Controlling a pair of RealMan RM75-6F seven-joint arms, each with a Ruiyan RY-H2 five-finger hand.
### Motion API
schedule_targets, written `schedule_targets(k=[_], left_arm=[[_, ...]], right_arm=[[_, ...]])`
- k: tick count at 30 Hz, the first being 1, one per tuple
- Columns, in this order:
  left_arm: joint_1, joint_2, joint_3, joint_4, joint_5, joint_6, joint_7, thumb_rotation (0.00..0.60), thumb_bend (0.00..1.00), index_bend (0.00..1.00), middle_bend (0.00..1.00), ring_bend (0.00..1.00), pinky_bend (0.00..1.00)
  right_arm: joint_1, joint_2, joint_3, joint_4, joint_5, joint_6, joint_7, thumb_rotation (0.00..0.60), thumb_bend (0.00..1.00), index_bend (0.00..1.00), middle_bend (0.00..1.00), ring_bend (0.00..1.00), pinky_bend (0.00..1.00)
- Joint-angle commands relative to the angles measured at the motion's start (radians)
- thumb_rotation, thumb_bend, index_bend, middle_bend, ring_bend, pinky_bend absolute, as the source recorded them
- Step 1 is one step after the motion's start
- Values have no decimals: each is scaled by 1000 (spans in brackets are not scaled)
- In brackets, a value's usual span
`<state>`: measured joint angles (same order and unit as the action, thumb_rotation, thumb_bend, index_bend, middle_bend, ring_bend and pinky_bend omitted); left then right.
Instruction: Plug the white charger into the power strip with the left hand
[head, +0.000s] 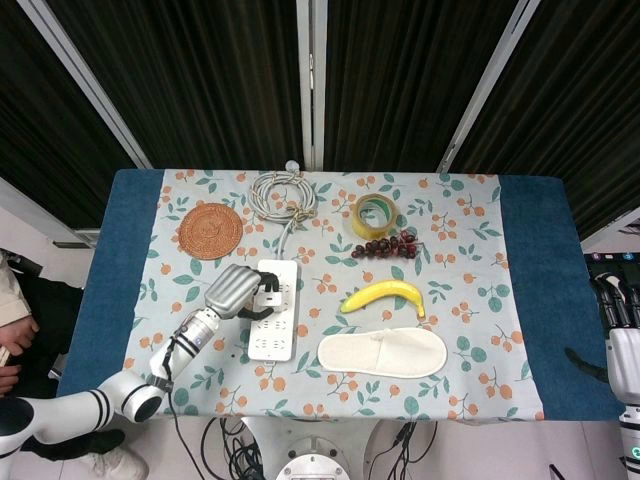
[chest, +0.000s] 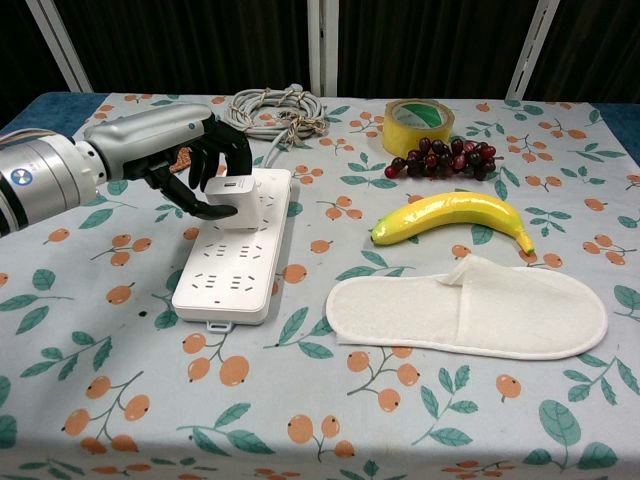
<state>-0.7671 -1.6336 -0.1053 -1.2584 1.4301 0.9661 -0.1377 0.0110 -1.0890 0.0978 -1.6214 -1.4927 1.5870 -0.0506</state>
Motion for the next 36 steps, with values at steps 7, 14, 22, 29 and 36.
schedule_targets(k=[7, 14, 22, 29, 36], left_arm=[[-3, -5, -1, 8, -11, -17, 3, 600, 508, 687, 754, 572, 555], [-3, -11, 0, 18, -16, -26, 2, 600, 507, 695, 760, 578, 555], [-2, -18, 3, 30, -14, -28, -6, 600, 508, 697, 763, 578, 554], [1, -14, 6, 24, -10, -27, -4, 600, 479, 594, 685, 534, 547], [1, 12, 4, -21, -25, -36, 49, 600, 377, 395, 493, 404, 523]], right_arm=[[-2, 0, 1, 3, 3, 0, 4, 600, 16, 0, 96, 0, 0], [-1, -3, 3, 7, 4, 0, 6, 600, 16, 0, 97, 0, 0], [-1, -4, 4, 8, 6, -2, 5, 600, 15, 0, 98, 0, 0], [0, -5, 5, 10, 8, -5, 7, 600, 16, 0, 103, 0, 0], [-1, -6, 5, 13, 8, -3, 11, 600, 16, 0, 116, 0, 0]])
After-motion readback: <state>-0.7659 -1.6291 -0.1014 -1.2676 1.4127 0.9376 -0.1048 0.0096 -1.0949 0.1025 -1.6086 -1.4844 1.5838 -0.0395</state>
